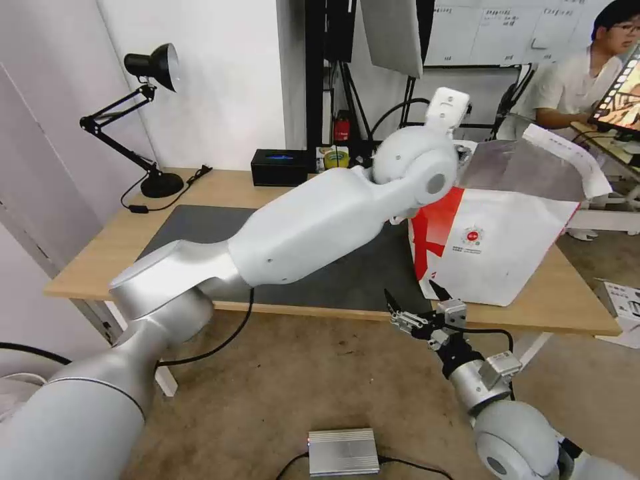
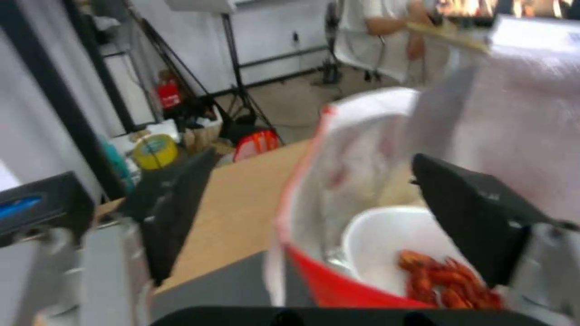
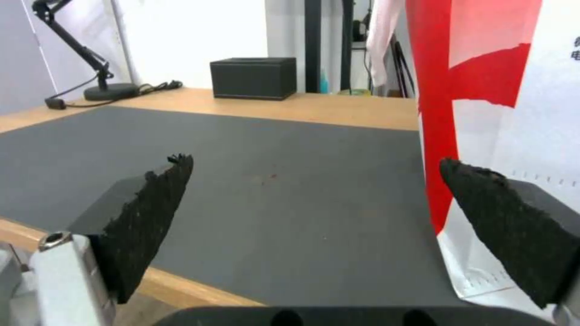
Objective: Pick up the trash from the table and place it into the takeout bag.
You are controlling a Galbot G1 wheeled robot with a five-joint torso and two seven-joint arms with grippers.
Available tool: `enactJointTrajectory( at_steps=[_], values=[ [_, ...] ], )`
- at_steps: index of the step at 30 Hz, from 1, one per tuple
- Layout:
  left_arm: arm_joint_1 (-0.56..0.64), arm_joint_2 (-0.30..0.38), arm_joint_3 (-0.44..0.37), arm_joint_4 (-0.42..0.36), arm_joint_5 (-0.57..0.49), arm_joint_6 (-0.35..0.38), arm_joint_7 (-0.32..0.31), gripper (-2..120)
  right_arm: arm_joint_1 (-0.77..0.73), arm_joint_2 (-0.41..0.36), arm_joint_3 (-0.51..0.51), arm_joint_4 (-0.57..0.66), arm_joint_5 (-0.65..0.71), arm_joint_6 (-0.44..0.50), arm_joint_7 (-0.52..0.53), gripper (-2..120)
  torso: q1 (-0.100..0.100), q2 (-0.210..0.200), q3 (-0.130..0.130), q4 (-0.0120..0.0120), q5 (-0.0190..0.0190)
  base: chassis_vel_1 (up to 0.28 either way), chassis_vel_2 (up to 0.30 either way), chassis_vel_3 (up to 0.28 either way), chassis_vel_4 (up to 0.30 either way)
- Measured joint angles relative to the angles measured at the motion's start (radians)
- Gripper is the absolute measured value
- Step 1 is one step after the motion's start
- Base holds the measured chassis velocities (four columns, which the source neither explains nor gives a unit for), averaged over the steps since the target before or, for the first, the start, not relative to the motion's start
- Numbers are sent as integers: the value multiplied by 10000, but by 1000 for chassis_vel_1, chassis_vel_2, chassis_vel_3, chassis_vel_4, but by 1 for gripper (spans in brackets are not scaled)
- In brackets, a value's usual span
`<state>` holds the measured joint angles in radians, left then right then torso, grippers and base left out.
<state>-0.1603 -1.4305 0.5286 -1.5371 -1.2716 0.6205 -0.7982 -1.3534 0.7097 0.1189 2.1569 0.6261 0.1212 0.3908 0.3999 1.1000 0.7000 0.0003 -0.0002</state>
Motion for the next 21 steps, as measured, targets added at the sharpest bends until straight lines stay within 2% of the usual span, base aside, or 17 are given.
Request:
enactJointTrajectory(
  at_steps=[1,2,4,5,8,9,11,12,14,15,18,19,21],
  values=[
    [131,302,-150,-215,-1,-208,95,98,0,0,0,0,0,0,1,100,0,0,0,-3,0,0,0,0,0],
    [131,302,-150,-215,-1,-208,95,98,0,0,0,0,0,0,1,100,0,0,0,-3,0,0,0,0,0],
    [462,1013,-501,-746,8,-716,280,99,0,0,0,0,0,0,2,100,0,0,0,-3,-1,0,0,0,0],
    [462,1013,-501,-746,8,-716,280,99,0,0,0,0,0,0,2,100,0,0,0,-3,-1,0,0,0,0],
    [1590,2707,-1307,-1978,227,-1664,930,100,0,0,0,0,0,0,-3,100,0,1,0,2,-4,0,0,0,0],
    [1590,2707,-1307,-1978,227,-1664,930,100,0,0,0,0,0,0,-3,100,0,1,0,2,-4,0,0,0,0],
    [2385,3748,-1569,-2713,519,-2068,1350,100,1,0,0,-1,0,0,3,100,0,1,0,-3,-5,0,0,0,0],
    [2385,3748,-1569,-2713,519,-2068,1350,100,1,0,0,-1,0,0,3,100,0,1,0,-3,-5,0,0,0,0],
    [3587,5092,-2159,-3522,1116,-2568,2239,100,0,0,0,0,0,0,0,100,1,1,-1,-1,-6,0,0,0,0],
    [3587,5092,-2159,-3522,1116,-2568,2239,100,0,0,0,0,0,0,0,100,1,1,-1,-1,-6,0,0,0,0],
    [5637,6264,-3634,-4374,1796,-3366,3177,100,1,0,0,0,0,0,2,100,-1,1,-1,2,-5,0,0,0,0],
    [5637,6264,-3634,-4374,1796,-3366,3177,100,1,0,0,0,0,0,2,100,-1,1,-1,2,-5,0,0,0,0],
    [7236,6678,-4715,-4775,2456,-4036,3818,100,1,0,-1,0,0,0,2,100,-1,0,0,-3,-6,0,0,0,0]
  ],
)
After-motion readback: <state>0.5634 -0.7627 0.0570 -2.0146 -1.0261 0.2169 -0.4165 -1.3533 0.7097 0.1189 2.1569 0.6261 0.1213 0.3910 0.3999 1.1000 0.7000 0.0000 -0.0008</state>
